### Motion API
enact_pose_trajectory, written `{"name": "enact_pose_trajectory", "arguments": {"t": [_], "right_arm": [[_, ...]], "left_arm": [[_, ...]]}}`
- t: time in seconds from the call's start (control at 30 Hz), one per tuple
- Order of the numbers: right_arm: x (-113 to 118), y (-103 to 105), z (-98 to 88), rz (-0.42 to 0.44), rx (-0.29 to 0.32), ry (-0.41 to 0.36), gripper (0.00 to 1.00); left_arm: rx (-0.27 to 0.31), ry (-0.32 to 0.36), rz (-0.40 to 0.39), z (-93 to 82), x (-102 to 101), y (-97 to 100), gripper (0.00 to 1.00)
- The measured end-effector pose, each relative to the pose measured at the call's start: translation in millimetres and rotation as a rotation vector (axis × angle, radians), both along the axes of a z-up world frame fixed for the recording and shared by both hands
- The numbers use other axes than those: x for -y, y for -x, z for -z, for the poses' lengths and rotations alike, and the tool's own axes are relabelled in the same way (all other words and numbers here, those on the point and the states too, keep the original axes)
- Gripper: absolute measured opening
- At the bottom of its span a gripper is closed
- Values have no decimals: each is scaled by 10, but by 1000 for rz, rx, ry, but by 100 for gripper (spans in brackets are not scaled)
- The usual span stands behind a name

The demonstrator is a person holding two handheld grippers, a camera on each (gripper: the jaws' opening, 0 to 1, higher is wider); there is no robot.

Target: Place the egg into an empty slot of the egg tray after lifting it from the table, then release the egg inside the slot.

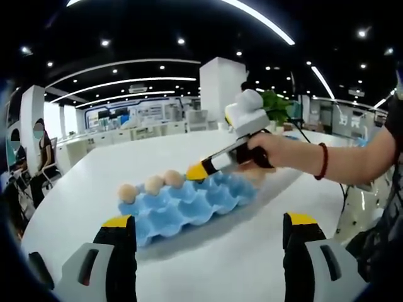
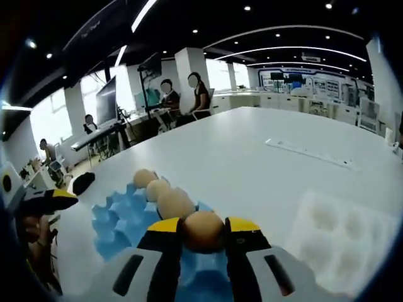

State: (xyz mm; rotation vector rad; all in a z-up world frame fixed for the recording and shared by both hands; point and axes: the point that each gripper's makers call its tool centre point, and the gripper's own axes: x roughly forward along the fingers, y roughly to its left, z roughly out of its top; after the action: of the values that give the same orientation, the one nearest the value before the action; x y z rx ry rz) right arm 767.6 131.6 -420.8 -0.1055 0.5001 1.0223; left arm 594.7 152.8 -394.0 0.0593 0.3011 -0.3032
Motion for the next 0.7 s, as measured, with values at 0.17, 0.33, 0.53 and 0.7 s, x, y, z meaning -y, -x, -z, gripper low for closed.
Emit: {"name": "enact_pose_trajectory", "arguments": {"t": [0.17,0.33,0.53,0.7], "right_arm": [[-3,-6,-7,0,22,11,29],[-20,-48,0,3,41,27,32],[3,-8,0,-2,39,23,40],[-4,-27,-8,-4,70,38,51]], "left_arm": [[6,3,-8,-14,-2,12,98],[1,4,-14,3,-24,31,98],[-2,3,-21,13,-47,58,98],[7,8,-22,-12,-50,67,98]]}}
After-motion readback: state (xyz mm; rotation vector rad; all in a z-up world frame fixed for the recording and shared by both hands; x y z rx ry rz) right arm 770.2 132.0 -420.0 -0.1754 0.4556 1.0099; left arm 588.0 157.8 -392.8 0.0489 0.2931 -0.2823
